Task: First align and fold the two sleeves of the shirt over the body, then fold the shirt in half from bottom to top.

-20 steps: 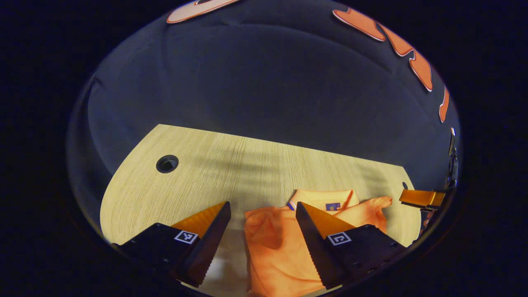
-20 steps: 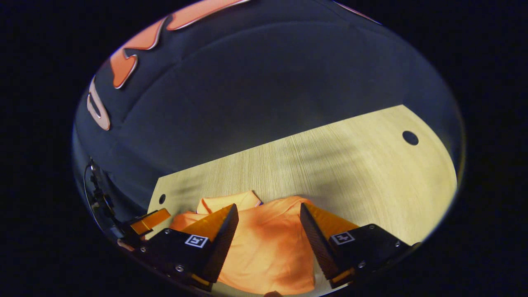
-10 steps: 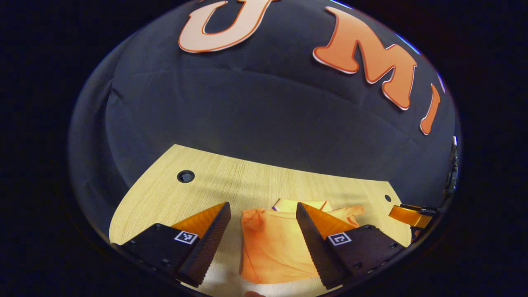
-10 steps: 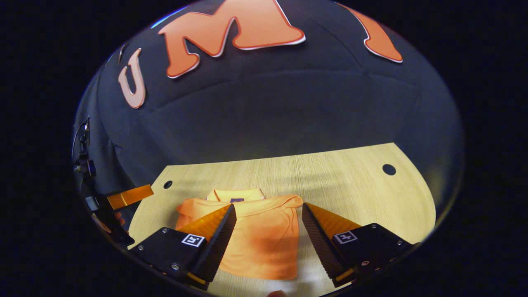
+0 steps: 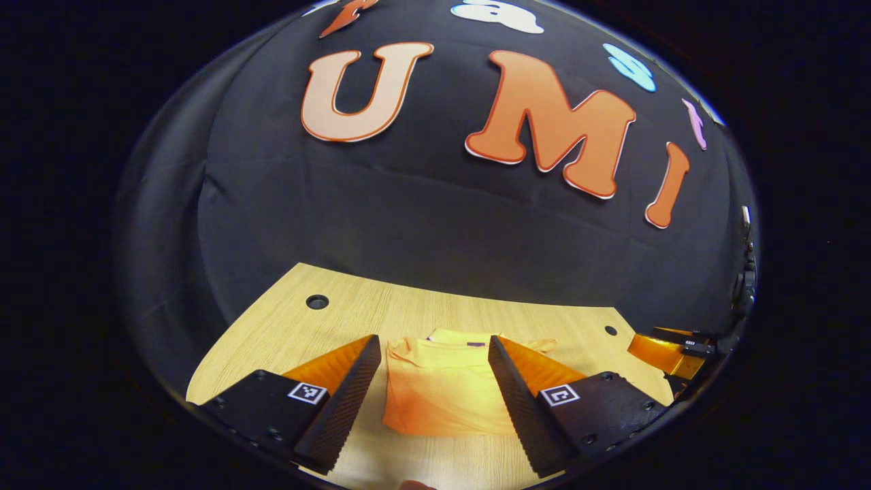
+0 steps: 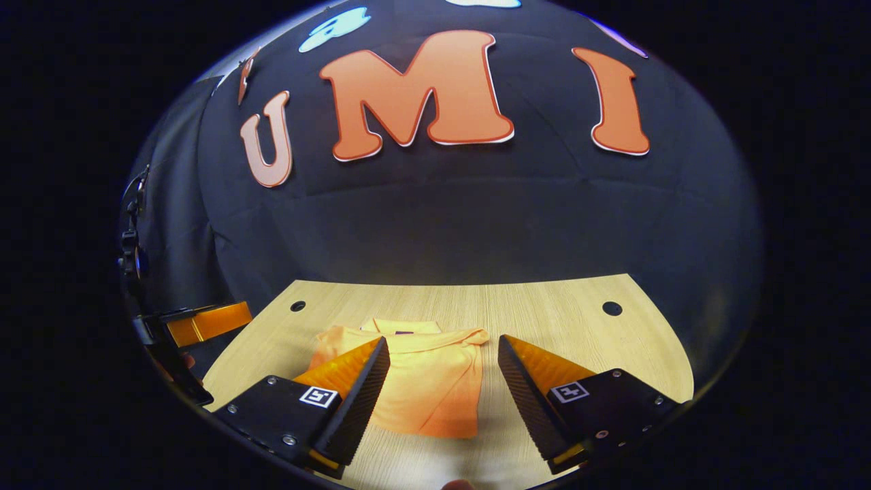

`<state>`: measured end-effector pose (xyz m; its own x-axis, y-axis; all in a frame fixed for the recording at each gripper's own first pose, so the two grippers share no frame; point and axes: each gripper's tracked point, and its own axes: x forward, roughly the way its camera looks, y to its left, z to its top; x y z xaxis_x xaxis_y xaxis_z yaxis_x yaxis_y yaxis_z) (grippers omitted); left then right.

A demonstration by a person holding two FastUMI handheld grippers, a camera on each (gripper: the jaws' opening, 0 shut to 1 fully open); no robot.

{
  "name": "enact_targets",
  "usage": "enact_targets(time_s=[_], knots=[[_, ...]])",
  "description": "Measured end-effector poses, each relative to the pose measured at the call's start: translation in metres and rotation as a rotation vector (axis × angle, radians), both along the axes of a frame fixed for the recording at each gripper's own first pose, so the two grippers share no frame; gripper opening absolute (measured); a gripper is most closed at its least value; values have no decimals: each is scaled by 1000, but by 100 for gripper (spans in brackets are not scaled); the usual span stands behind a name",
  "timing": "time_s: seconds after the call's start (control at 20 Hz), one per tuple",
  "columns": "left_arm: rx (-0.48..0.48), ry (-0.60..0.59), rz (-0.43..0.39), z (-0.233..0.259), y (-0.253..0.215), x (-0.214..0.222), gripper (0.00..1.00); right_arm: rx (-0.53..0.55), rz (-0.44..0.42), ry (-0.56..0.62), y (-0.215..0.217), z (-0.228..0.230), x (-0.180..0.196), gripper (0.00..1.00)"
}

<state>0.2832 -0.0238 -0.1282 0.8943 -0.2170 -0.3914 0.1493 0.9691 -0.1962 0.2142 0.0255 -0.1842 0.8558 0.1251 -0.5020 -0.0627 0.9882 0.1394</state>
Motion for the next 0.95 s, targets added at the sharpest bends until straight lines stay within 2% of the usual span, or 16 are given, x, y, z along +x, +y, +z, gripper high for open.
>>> enact_targets(time_s=[0.3, 0.5, 0.6, 0.95], knots=[[68, -154, 15, 38, -5, -52, 98, -26, 31, -104, 7, 34, -40, 98], [53, -228, 24, 51, -8, -101, 97, -32, 46, -177, 9, 53, -67, 98], [77, -192, -34, 38, -22, -122, 97, -38, 57, -225, 9, 60, -77, 98], [110, -178, -10, 25, -30, -174, 97, -52, 84, -240, 12, 60, -112, 98]])
